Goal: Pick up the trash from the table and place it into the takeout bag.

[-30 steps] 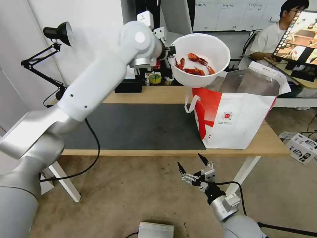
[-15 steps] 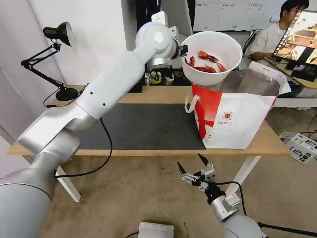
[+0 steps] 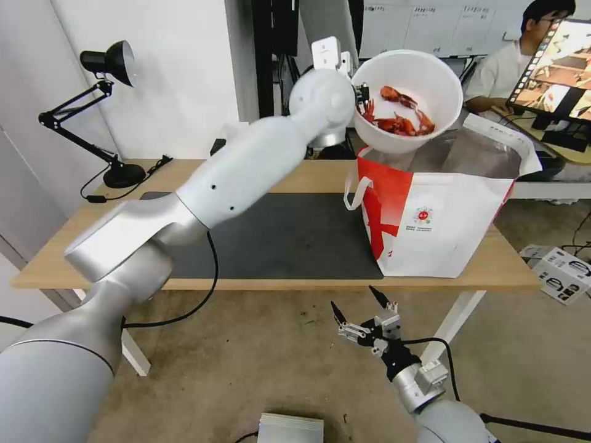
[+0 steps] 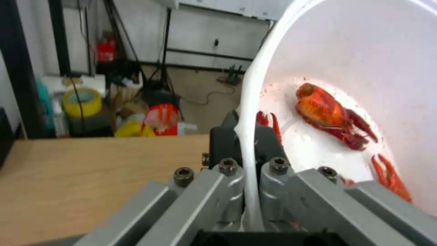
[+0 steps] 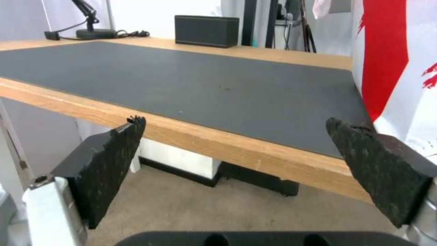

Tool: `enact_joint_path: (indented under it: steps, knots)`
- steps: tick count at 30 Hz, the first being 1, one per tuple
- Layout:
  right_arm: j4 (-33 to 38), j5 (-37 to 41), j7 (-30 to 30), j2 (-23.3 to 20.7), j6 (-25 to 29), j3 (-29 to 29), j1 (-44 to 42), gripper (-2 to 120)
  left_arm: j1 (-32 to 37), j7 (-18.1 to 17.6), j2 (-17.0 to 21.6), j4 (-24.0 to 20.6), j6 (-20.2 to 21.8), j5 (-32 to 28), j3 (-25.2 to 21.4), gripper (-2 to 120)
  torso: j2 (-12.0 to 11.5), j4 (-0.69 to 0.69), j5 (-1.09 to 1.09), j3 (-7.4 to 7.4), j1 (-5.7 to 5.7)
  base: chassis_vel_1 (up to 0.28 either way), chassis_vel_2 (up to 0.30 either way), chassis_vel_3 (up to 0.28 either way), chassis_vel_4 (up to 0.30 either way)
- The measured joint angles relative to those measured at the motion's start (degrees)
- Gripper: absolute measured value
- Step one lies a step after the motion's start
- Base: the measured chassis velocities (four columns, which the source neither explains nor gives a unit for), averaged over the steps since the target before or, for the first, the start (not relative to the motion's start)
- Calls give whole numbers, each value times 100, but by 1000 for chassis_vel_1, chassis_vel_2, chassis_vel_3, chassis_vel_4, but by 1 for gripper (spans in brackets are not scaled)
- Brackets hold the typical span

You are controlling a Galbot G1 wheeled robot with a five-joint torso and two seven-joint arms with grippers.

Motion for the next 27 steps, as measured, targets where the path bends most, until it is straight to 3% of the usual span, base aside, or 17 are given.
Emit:
enact_joint_path:
  steps: [9, 19, 27]
  knots:
    - [0, 0, 0, 0, 0, 0, 0, 100, 129, 591, 105, -146, -295, 531, 344, 0, 0, 0, 0, 0, 0, 0, 0, 0, 0]
    - [0, 0, 0, 0, 0, 0, 0, 100, 163, 722, 186, -306, -298, 582, 557, 0, 0, 0, 0, 0, 1, 0, 0, 0, 0]
    - [0, 0, 0, 0, 0, 0, 0, 100, 149, 974, 357, -537, -57, 490, 743, 0, 0, 1, 0, 0, 1, 0, 0, 0, 0]
